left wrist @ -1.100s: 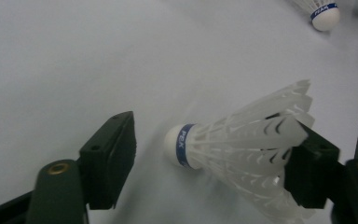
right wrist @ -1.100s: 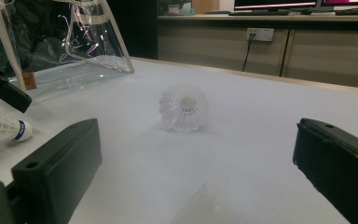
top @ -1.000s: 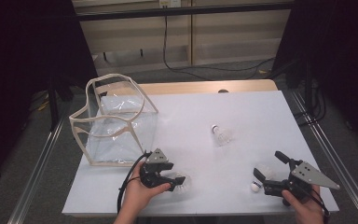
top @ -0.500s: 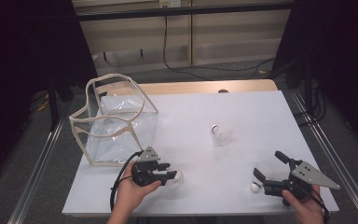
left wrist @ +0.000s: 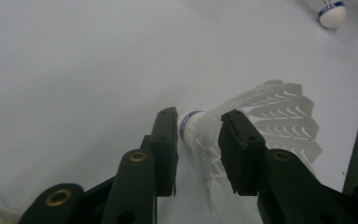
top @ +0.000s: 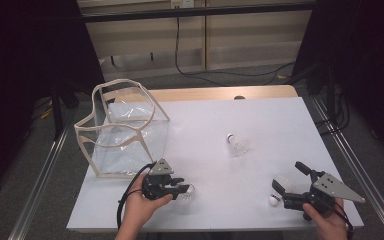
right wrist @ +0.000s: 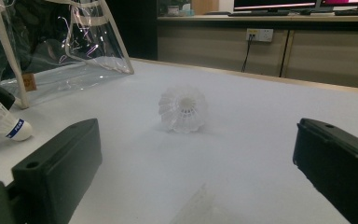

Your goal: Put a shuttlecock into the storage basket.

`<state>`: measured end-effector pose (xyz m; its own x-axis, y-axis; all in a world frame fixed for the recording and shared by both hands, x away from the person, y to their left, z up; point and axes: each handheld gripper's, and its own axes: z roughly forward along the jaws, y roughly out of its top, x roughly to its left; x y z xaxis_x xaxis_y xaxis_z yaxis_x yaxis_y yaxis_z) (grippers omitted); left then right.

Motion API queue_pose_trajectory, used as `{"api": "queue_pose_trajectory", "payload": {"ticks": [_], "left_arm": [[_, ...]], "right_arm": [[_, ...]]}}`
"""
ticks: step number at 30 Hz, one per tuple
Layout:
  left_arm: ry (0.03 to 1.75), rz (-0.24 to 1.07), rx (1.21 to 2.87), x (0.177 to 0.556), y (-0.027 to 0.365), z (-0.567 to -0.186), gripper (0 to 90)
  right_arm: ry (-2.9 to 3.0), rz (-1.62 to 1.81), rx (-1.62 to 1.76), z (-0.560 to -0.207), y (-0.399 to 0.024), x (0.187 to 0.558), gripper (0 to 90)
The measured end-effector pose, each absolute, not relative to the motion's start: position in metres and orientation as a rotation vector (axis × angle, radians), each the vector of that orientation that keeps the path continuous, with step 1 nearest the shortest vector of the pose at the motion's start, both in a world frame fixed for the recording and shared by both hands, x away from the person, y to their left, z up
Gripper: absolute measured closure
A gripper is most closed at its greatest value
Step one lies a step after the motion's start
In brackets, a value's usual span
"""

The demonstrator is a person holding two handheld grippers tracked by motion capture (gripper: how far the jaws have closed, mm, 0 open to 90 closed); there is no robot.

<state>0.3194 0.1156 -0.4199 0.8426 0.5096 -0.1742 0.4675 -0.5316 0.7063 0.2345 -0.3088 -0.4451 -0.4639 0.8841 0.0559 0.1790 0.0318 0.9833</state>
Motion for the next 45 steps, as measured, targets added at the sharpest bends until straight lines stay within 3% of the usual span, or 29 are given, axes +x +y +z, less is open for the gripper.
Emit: {"api": "queue_pose_trajectory", "payload": {"ticks": [8, 12, 16, 28, 45], "left_arm": [[0.719, 0.067, 2.222, 0.32, 0.112, -0.423, 73.9], [0.736, 0.076, 2.212, 0.322, 0.113, -0.424, 84.3], [0.751, 0.08, 2.211, 0.323, 0.113, -0.424, 87.3], [0.846, -0.017, 2.141, 0.323, 0.114, -0.415, 88.6], [0.892, -0.019, 2.127, 0.328, 0.113, -0.401, 88.6]], "right_arm": [[1.702, 1.479, 1.082, -0.445, -0.309, 0.235, 0.7], [1.703, 1.477, 1.079, -0.445, -0.309, 0.235, 0.7], [1.703, 1.48, 1.082, -0.445, -0.31, 0.235, 0.7], [1.701, 1.479, 1.078, -0.445, -0.31, 0.235, 0.7], [1.689, 1.487, 1.085, -0.445, -0.312, 0.234, 0.4]]}}
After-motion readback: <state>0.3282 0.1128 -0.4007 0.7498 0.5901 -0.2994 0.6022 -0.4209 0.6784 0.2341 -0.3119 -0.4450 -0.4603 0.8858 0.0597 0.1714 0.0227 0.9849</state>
